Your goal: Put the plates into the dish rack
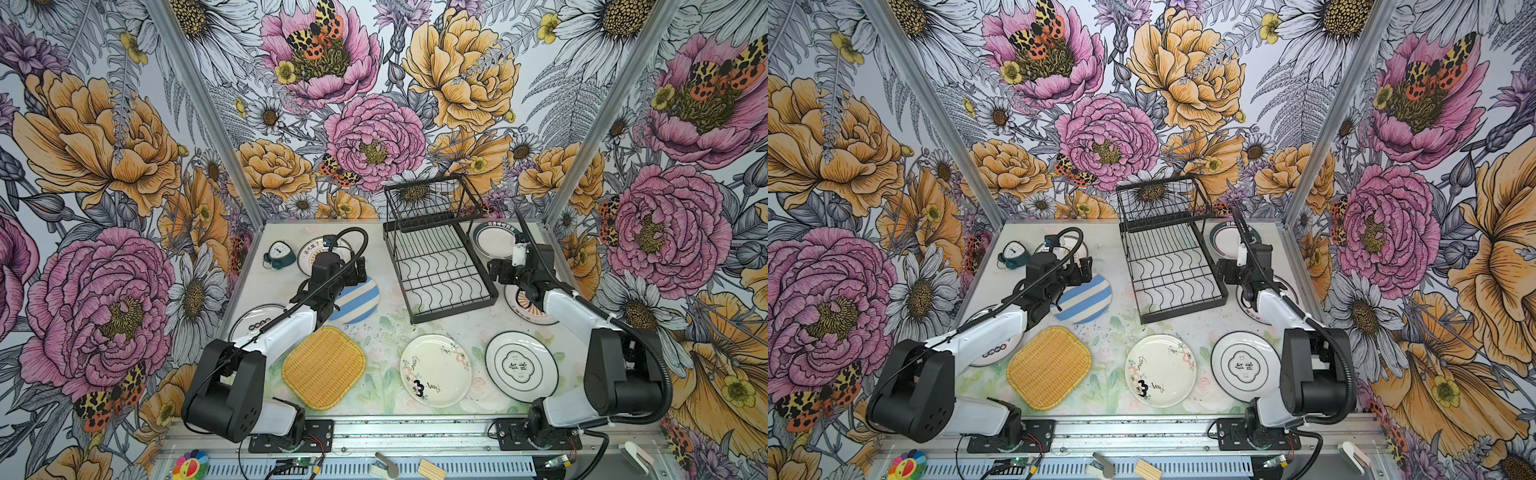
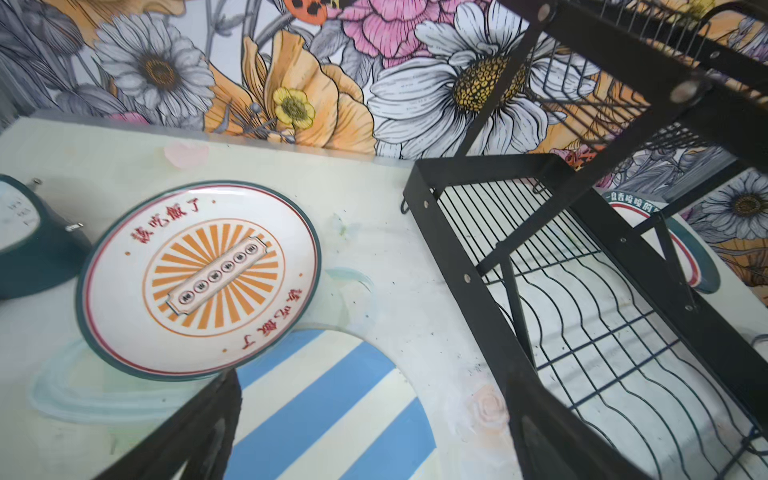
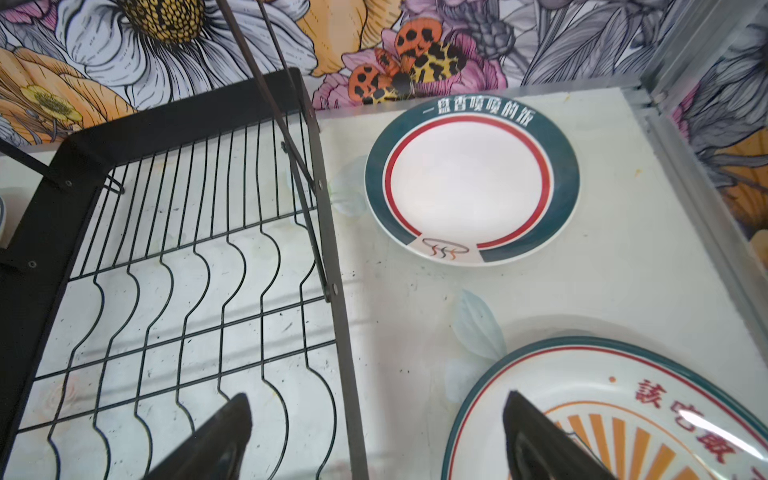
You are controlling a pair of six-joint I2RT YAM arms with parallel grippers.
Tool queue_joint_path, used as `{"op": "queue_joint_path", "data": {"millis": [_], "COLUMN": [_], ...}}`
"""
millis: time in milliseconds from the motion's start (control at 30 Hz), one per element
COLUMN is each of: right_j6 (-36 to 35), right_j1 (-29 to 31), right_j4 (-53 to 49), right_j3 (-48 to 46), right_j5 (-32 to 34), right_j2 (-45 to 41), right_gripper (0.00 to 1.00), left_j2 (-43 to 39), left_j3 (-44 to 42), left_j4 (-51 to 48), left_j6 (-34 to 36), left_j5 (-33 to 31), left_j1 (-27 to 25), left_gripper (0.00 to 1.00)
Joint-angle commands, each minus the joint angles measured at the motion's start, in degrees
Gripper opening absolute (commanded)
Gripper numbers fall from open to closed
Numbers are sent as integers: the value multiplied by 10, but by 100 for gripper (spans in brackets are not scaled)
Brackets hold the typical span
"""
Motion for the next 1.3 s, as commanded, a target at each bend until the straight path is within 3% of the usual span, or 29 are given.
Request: {"op": "queue_joint_path", "data": {"millis": [0,300,800,1167,1267], "right_j6": [24,35,41,36,36], "right_j1": [7,24,93,97,97], "right_j4": [-75,-123,-138,-150,-152], "right_j3": [40,88,104,131,145], "right_j5": [-29,-61,-85,-29,-27], "right_j2": [35,103,131,128,142], "right_gripper": [91,86,81,75,69], "left_j2": [37,145,268,318,325], "left_j3": [37,128,239,297,299], "left_j4": [-33,-55,-106,-197,-199], "left_j6": [-77,-133,-157,-175,-178], "left_j5": [8,49,51,15,21], "left_j1": [-28,-93,-107,-107,-107], "left_gripper": [99,97,95,65,56]}}
